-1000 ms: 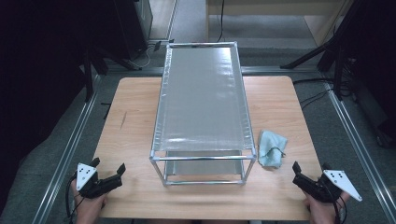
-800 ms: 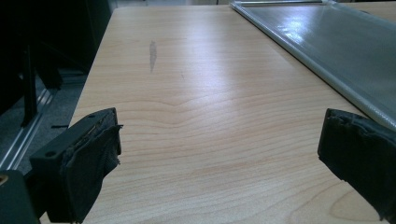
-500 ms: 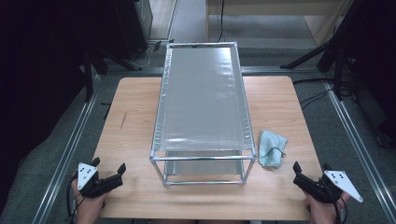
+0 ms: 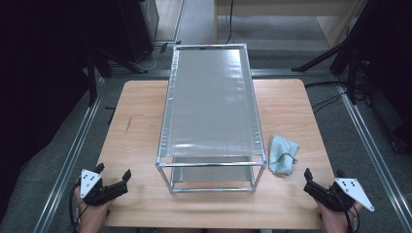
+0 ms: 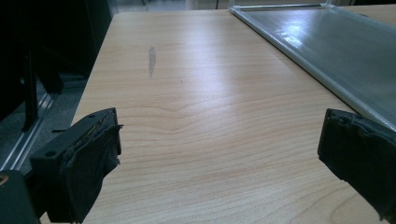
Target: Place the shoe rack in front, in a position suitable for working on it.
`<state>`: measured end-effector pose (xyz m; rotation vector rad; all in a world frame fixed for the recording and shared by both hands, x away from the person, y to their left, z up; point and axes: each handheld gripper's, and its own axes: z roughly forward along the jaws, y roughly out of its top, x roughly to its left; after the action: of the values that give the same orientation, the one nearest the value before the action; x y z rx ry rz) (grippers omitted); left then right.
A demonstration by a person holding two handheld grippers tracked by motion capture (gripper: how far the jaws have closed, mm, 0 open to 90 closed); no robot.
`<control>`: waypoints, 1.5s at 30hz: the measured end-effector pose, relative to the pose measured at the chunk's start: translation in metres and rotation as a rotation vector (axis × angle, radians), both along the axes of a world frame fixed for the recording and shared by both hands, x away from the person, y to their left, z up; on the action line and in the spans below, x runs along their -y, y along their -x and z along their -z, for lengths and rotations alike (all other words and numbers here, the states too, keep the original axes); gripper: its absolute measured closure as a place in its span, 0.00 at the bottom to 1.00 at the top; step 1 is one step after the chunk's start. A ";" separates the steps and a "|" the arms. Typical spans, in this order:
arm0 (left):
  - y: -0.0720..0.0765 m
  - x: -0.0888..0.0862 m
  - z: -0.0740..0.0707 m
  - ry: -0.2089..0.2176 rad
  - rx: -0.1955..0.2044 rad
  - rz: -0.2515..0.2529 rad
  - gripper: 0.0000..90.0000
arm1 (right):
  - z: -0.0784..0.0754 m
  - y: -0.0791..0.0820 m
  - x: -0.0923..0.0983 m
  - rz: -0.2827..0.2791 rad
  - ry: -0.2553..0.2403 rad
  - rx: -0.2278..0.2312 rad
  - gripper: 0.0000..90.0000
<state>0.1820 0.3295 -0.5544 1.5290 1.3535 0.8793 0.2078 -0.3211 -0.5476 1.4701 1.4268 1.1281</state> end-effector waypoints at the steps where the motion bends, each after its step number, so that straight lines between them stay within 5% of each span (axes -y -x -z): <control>1: 0.000 0.000 0.000 0.001 0.001 0.001 0.00 | 0.000 0.000 0.000 0.000 0.002 0.001 0.00; 13: -0.002 0.001 0.000 0.007 0.001 0.017 0.00 | 0.000 -0.001 -0.002 -0.006 0.019 -0.001 0.00; 21: -0.002 0.005 -0.002 0.064 -0.002 0.069 0.00 | 0.000 -0.001 -0.003 -0.007 0.019 -0.006 0.00; 45: 0.001 0.016 -0.004 0.053 0.002 0.120 0.00 | 0.000 0.001 -0.016 -0.048 0.031 -0.023 0.01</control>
<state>0.1806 0.3131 -0.5501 1.5508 1.2595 0.7648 0.2067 -0.3051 -0.5480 1.4384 1.4967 1.1165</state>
